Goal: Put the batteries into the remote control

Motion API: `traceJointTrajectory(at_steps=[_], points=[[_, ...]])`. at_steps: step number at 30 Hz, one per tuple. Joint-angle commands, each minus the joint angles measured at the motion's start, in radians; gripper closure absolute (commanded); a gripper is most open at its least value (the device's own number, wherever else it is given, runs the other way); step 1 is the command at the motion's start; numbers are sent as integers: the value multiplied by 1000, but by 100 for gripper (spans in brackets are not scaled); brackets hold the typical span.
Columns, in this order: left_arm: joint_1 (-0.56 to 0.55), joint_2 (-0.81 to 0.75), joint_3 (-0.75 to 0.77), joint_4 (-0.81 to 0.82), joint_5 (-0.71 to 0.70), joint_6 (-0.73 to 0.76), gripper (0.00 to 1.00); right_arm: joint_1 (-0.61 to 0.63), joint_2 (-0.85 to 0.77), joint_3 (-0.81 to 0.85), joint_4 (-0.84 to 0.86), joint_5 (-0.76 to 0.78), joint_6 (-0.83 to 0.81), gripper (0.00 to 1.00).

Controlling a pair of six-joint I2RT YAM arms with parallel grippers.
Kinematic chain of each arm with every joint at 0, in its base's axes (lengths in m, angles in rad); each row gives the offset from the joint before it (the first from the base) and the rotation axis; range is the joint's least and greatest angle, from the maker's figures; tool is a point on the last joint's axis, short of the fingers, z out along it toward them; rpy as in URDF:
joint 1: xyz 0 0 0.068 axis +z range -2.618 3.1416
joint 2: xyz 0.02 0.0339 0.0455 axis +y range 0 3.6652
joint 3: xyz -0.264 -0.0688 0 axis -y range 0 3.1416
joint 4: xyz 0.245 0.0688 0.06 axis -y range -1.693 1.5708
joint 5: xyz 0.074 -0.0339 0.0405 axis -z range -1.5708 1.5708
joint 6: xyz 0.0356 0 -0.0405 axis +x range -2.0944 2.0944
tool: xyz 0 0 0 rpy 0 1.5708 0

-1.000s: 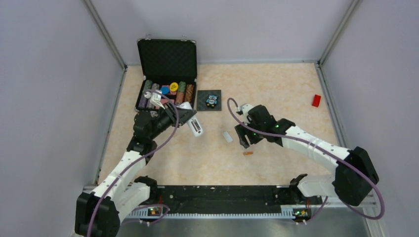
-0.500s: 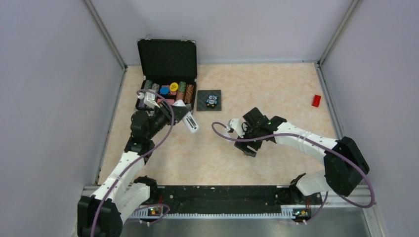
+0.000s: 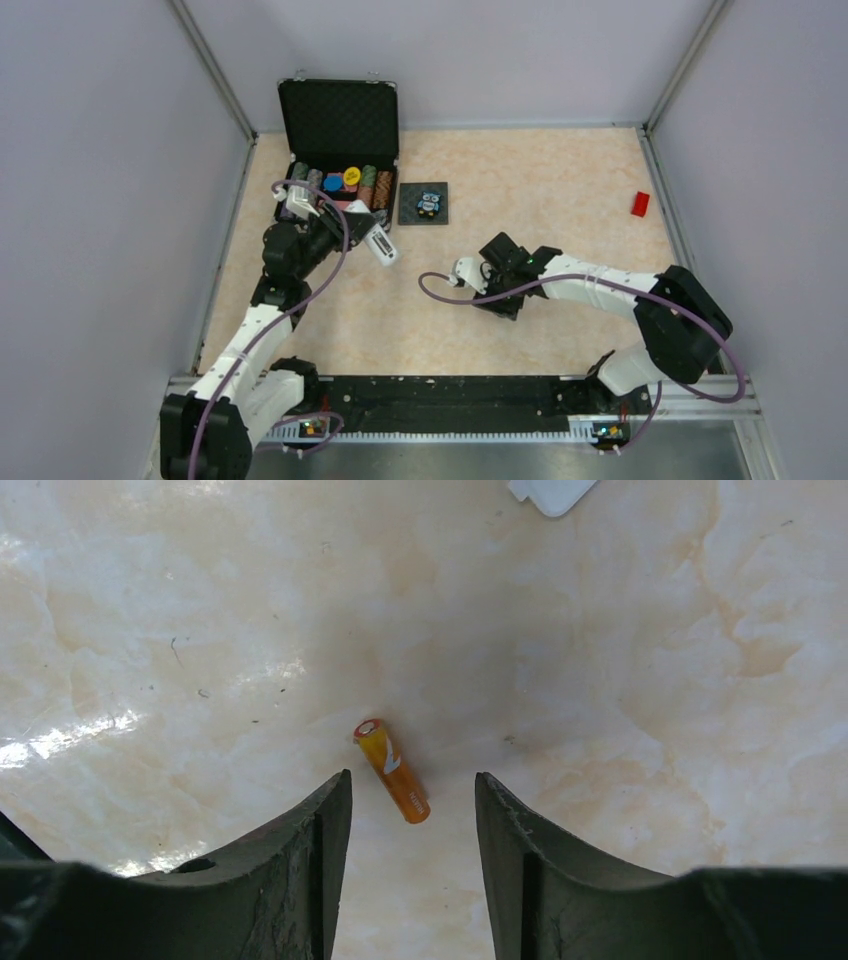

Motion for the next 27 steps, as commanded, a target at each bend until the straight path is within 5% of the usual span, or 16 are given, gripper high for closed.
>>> traceJointTrajectory(at_steps=[1,17,23,27], points=[[15,6,31,70,-2,2,100,12,7,-12,96,36,4,55],[28,21,18,97,23,-14,100,11,14,-48,122,52,29,63],[29,22,8,97,36,-22,100,12,43,-26,138,94,73,96],[28,28,8,98,56,-32,100,12,26,29,138,92,169,100]])
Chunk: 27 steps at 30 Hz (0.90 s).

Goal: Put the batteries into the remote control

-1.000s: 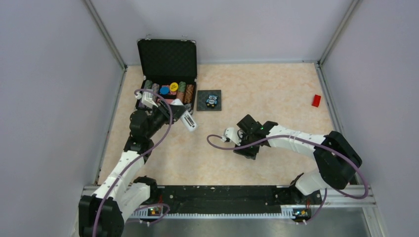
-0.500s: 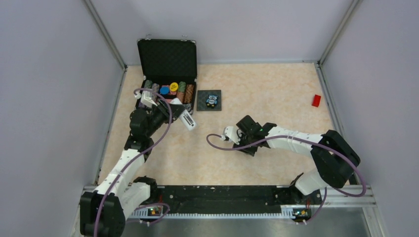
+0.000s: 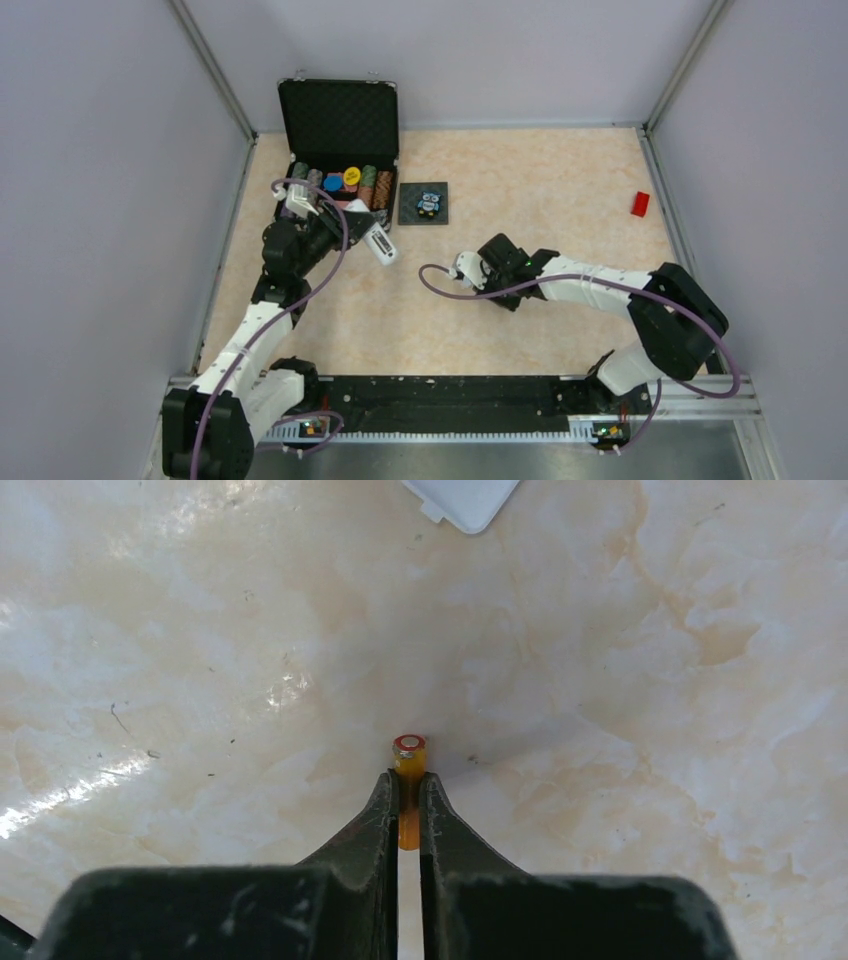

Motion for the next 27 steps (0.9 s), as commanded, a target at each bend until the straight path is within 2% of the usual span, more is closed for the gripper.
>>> traceJointTrajectory(at_steps=[1,6,11,19,27], points=[[5,5,10,77,49,-23,100,11,-6,81,20,5,133,100],[0,91,27,145,202,-76,100,11,-113,165,31,-97,368,100],[-52,219,27,340,304,-197,100,10,-210,246,18,-158,642,100],[-252,418,134,436,256,-280,100,10,-280,394,-69,-171,1010,100],[-352,712,172,878,232,-605,100,11,-291,479,-235,-78,1196,100]])
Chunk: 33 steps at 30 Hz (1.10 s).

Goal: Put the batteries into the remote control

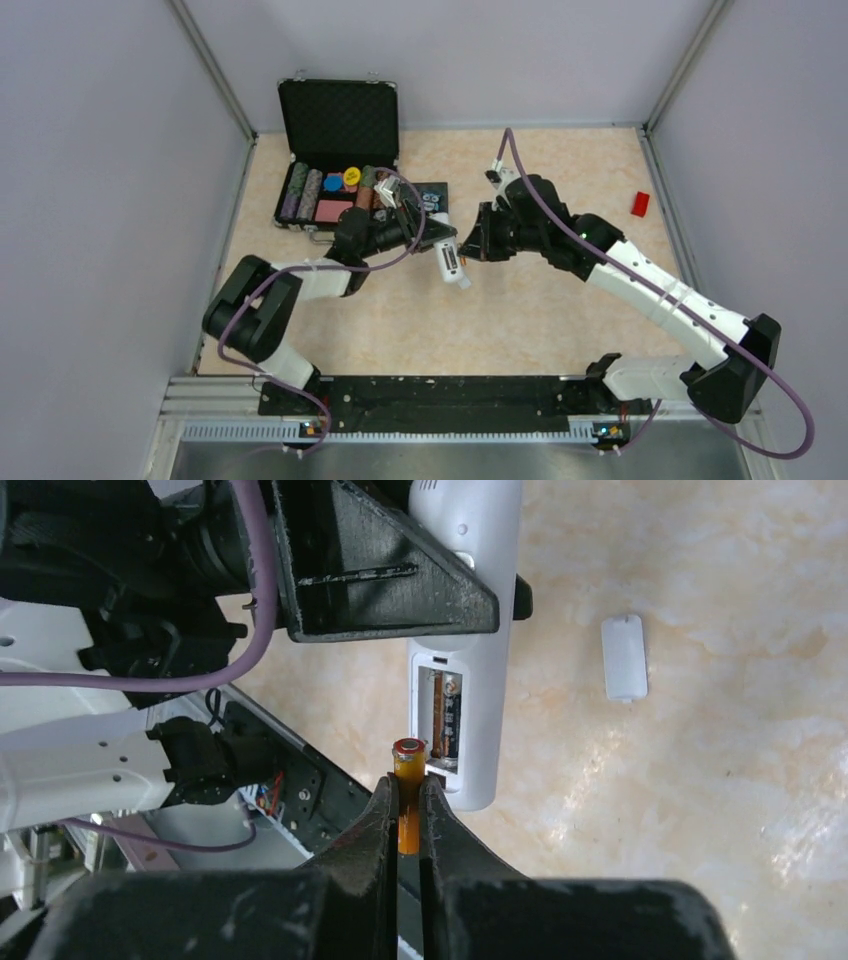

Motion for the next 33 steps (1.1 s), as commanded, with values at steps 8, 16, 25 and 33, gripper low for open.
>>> traceJointTrajectory(at_steps=[8,16,25,33], points=[[-86,204,78,349,-51,-239,100,45,-7,68,-171,134,183,100],[-116,223,81,318,-51,-213,100,75,40,76,-180,212,196,100],[-127,221,89,242,-48,-185,100,77,68,104,-183,248,183,100],[-128,217,101,181,-54,-180,100,83,107,112,-197,244,168,97]])
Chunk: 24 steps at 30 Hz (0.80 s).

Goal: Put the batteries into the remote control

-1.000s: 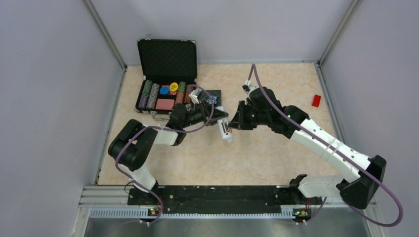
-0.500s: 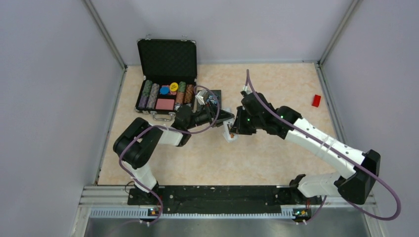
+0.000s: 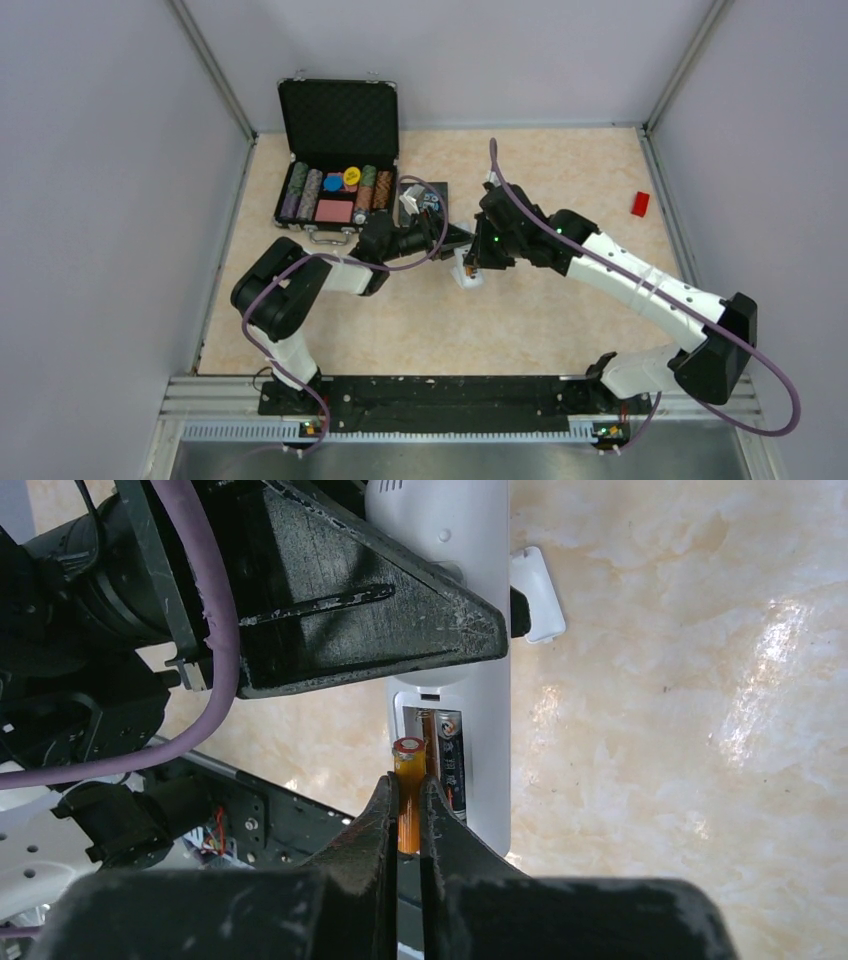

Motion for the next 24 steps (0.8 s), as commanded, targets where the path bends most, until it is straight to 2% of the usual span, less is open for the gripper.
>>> traceJointTrajectory(at_steps=[1,24], points=[[-3,-6,36,11,-6,19,100,17,16,57,-6,15,-17,97],[-3,-3,37,-5,-13,19,100,22,27,83,-32,24,-26,77]])
